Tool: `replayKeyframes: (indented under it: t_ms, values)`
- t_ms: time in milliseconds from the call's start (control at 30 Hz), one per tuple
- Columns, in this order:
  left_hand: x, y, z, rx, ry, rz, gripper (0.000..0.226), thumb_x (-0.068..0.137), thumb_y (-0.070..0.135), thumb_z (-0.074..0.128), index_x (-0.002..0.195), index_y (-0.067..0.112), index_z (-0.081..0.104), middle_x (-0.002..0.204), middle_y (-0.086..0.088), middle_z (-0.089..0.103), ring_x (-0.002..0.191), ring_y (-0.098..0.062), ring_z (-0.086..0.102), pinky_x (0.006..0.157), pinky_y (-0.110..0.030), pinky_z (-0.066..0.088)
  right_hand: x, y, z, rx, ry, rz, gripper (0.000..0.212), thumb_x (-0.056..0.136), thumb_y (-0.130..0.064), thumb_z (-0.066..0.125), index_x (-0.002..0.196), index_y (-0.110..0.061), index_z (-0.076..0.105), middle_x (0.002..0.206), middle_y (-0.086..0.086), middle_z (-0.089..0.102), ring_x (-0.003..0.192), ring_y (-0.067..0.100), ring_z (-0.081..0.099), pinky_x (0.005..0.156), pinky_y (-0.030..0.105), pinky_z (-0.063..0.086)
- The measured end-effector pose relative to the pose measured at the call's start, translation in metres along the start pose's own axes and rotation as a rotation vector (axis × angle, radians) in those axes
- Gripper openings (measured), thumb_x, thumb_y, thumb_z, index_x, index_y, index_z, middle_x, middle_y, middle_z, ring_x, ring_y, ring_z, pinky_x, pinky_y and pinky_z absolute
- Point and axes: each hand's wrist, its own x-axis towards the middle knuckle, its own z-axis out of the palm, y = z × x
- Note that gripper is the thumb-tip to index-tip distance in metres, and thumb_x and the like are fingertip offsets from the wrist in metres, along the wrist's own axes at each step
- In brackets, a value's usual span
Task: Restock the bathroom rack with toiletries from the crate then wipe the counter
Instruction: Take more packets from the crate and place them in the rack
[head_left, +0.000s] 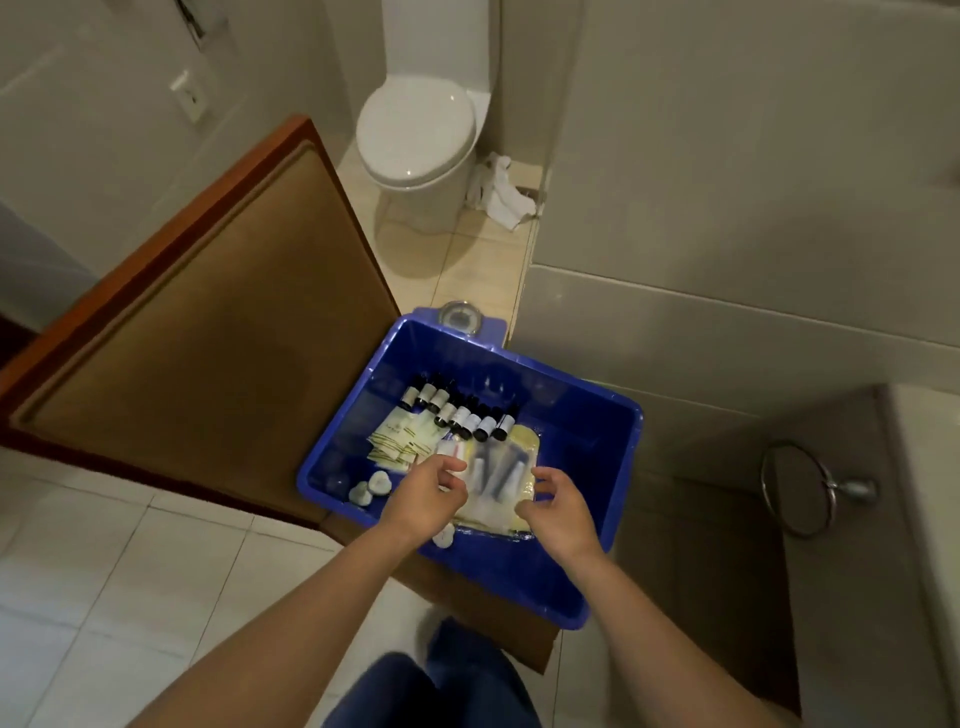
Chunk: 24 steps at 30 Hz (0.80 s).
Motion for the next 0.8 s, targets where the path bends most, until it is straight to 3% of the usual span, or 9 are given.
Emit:
replayKeyframes:
  t_ms: [100,200,300,433,567,667,800]
  values:
    - [0.032,-0.013,0.012,0.003,-0.049,-0.042,0.023,0.086,0.012,0.061,0.107,0.023,0.058,0.089,0.005,0.063,0.091,-0.019,0.063,0.089,-0.043,0.053,0.032,0.01,0.006,-0.003,-0.001,0.056,0.053,0.085,-0.01,0.066,0.134,-0.019,0.047,0.129,0.005,0.051,0.099,0.022,0.061,0.08,0.034,0.052]
    - [0.064,-0.028,0.024,0.013,-0.087,-0.077,0.028,0.086,0.012,0.061,0.114,0.017,0.059,0.087,0.005,0.06,0.088,-0.02,0.061,0.091,-0.044,0.051,0.063,0.025,0.016,-0.008,0.005,0.125,0.054,0.083,-0.01,0.067,0.134,-0.015,0.048,0.129,0.008,0.053,0.108,0.027,0.06,0.086,0.038,0.052]
    - [0.095,-0.04,0.036,0.051,-0.114,-0.112,0.033,0.086,0.017,0.063,0.118,0.02,0.057,0.095,0.009,0.06,0.089,-0.015,0.061,0.082,-0.033,0.051,0.091,0.044,0.028,0.01,0.02,0.189,0.057,0.083,-0.013,0.068,0.136,-0.015,0.046,0.128,0.008,0.055,0.112,0.025,0.058,0.092,0.042,0.052]
    - [0.13,-0.058,0.052,0.095,-0.106,-0.132,0.038,0.087,0.019,0.065,0.123,0.021,0.055,0.107,0.007,0.058,0.094,-0.012,0.058,0.083,-0.028,0.048,0.12,0.062,0.044,0.015,0.031,0.274,0.062,0.084,-0.022,0.069,0.139,-0.019,0.041,0.129,0.004,0.051,0.102,0.017,0.056,0.072,0.026,0.048]
    - [0.16,-0.07,0.064,0.152,-0.082,-0.108,0.045,0.086,0.019,0.065,0.13,0.021,0.052,0.123,0.003,0.057,0.099,-0.014,0.058,0.084,-0.031,0.048,0.147,0.075,0.058,-0.004,0.049,0.306,0.067,0.083,-0.028,0.07,0.142,-0.021,0.038,0.132,0.004,0.049,0.101,0.016,0.055,0.056,0.018,0.041]
    - [0.175,-0.078,0.069,0.228,-0.067,-0.074,0.053,0.084,0.019,0.067,0.134,0.021,0.049,0.131,-0.001,0.054,0.108,-0.018,0.058,0.088,-0.037,0.051,0.162,0.081,0.067,-0.029,0.084,0.328,0.072,0.081,-0.031,0.072,0.142,-0.02,0.036,0.137,0.006,0.046,0.109,0.021,0.055,0.069,0.028,0.048]
    - [0.189,-0.087,0.073,0.297,-0.085,-0.054,0.055,0.085,0.018,0.065,0.137,0.023,0.046,0.134,-0.003,0.052,0.099,-0.019,0.062,0.085,-0.039,0.053,0.177,0.086,0.077,-0.103,0.164,0.346,0.074,0.078,-0.033,0.074,0.141,-0.016,0.038,0.14,0.008,0.043,0.12,0.028,0.052,0.089,0.04,0.05]
